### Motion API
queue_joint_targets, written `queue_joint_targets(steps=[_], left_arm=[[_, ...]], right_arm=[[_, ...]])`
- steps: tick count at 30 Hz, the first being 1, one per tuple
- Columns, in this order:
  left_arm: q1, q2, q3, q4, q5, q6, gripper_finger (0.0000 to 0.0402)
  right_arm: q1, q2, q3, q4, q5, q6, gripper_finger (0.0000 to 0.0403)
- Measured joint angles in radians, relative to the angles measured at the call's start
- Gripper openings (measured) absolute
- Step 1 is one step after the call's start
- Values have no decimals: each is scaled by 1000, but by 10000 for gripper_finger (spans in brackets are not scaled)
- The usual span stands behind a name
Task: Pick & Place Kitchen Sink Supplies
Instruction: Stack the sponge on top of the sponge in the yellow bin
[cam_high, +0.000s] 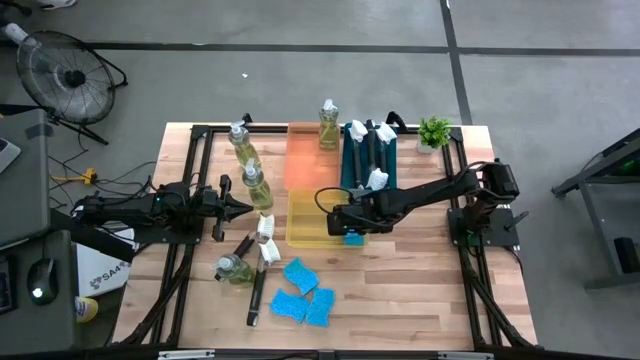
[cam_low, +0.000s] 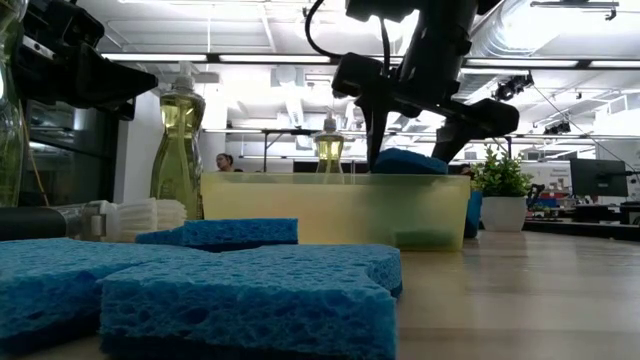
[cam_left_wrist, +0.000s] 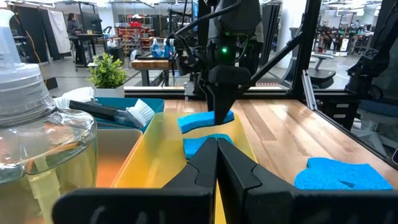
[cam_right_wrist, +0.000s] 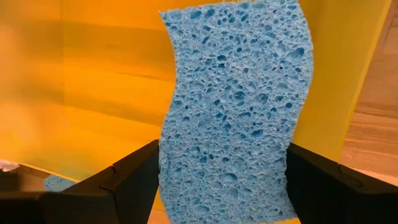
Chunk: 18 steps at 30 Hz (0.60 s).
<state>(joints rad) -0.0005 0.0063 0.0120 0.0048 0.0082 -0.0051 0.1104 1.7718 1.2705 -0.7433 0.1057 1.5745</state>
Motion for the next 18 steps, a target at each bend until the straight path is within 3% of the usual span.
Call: queue_joint_targets(steps=[18], left_arm=[[0,0,0,0,0,0,1]], right_arm=[[1,0,0,5,-4,-23,301]])
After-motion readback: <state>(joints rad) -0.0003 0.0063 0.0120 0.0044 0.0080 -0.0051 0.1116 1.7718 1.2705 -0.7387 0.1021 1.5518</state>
